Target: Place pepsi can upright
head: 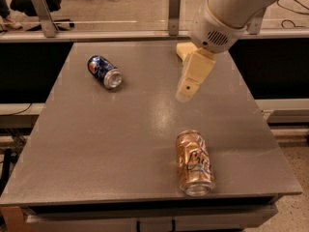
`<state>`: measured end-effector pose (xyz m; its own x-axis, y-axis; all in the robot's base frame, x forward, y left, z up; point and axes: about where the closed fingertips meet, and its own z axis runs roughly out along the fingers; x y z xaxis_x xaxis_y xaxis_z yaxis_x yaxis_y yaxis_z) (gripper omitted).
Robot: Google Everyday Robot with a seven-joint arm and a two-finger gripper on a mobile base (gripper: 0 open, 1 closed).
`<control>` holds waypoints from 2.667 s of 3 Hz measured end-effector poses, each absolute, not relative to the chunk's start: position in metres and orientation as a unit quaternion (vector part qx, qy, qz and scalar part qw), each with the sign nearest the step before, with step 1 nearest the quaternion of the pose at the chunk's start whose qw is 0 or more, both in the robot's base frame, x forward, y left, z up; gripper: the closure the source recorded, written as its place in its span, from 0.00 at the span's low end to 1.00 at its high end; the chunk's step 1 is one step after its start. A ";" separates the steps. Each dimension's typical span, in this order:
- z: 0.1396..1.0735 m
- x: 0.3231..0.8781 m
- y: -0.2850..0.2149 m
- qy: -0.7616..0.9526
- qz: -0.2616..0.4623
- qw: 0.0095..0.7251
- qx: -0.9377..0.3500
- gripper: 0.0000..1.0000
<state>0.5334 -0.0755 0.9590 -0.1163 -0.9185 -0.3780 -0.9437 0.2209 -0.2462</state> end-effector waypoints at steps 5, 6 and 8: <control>0.887 0.651 0.159 0.777 0.133 0.250 -0.563 0.00; 0.867 0.668 0.171 0.804 0.125 0.235 -0.532 0.00; 0.844 0.701 0.168 0.844 0.080 0.214 -0.485 0.15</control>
Offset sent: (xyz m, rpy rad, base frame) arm 0.0980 0.1887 -0.0334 0.2017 0.0129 0.0576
